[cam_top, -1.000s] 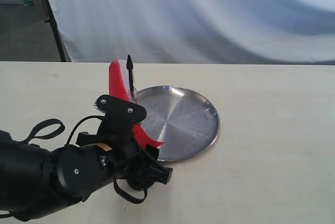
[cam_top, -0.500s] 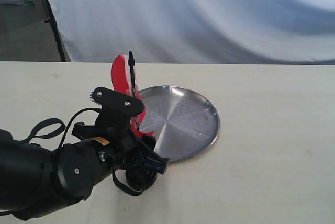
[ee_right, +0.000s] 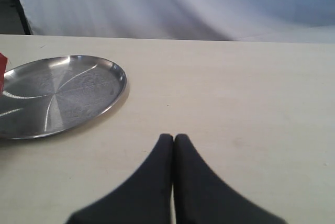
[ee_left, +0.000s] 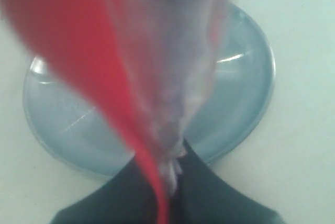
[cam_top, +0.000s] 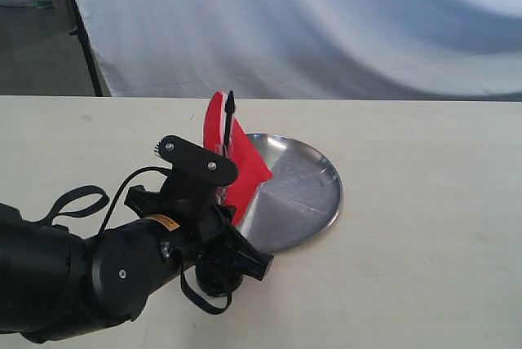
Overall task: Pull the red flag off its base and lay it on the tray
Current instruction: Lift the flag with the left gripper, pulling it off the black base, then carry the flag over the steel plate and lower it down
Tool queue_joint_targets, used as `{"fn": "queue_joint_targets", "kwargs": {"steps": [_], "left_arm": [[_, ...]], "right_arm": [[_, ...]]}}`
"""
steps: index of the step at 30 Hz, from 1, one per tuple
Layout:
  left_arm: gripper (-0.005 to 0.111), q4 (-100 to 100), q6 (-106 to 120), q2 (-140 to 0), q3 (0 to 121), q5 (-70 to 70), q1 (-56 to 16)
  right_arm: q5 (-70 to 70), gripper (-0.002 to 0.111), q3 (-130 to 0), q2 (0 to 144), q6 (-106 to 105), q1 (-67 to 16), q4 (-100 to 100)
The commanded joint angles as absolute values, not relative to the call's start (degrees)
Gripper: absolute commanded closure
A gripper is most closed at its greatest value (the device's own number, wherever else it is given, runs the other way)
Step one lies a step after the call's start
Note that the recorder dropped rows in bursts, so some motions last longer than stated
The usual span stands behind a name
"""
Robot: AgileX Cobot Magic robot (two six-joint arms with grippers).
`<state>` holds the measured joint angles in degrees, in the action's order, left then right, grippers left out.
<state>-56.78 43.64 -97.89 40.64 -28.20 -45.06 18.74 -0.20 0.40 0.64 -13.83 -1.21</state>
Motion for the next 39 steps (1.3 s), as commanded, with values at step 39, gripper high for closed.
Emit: {"fn": "queue_joint_targets", "kwargs": {"steps": [39], "left_arm": [[0.107, -45.7, 50.2, -98.0, 42.5, -40.6, -44.3]], "right_arm": [[18.3, 0.109, 0.0, 0.0, 0.8, -13.9, -1.4]]}}
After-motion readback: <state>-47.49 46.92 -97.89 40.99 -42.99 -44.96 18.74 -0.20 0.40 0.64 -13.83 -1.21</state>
